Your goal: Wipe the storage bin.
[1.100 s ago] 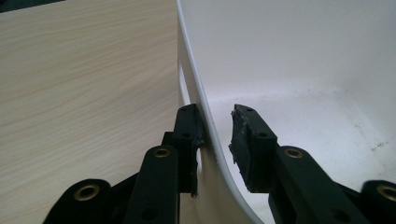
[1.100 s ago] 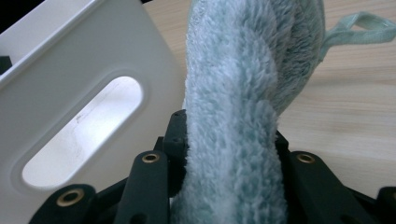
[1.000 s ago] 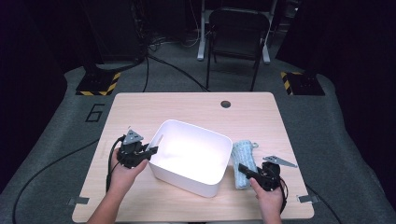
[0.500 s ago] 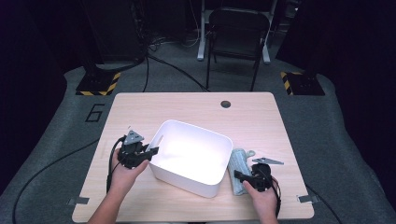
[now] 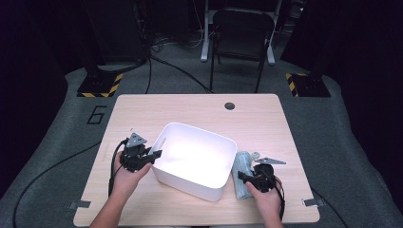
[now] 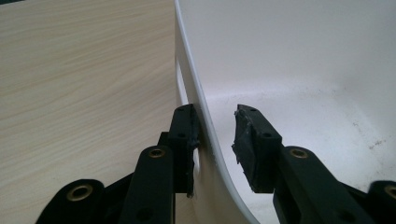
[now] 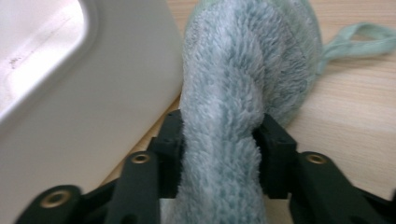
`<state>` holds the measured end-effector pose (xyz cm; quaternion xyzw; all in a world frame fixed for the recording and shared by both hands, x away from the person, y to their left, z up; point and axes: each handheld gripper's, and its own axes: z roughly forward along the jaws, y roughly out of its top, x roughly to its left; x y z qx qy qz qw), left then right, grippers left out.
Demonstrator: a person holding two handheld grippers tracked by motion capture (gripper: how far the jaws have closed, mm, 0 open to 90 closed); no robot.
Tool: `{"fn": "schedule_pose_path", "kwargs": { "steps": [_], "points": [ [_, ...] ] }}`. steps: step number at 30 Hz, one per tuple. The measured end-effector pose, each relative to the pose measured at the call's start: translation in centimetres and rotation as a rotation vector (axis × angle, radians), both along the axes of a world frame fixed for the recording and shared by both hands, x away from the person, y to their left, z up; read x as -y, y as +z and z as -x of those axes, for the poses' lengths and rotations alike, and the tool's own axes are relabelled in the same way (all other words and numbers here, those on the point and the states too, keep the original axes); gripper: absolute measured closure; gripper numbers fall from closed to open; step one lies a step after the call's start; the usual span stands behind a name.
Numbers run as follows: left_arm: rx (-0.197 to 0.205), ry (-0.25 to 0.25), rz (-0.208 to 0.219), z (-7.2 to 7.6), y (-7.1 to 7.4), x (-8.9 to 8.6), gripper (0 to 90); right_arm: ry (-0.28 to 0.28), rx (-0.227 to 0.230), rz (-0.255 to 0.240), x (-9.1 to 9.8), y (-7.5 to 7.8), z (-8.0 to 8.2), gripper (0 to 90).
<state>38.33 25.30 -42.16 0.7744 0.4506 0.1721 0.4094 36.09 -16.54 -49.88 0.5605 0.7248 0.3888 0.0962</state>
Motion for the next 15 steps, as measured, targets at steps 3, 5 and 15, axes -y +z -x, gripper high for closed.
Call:
{"fn": "schedule_pose_path", "kwargs": {
  "steps": [3, 5, 15],
  "points": [
    [-0.003, -0.003, -0.001, 0.0, 0.0, 0.0, 67.8, 0.007, 0.018, -0.086, 0.1, 0.5, 0.0, 70.3],
    [-0.003, -0.004, -0.002, 0.1, 0.0, 0.0, 67.2, 0.011, 0.053, -0.135, 0.1, 0.9, 0.3, 70.6],
    [-0.004, -0.006, -0.003, 0.1, 0.0, 0.1, 66.1, -0.014, 0.065, -0.415, 1.4, 2.1, 0.8, 70.3]
  ]
}}
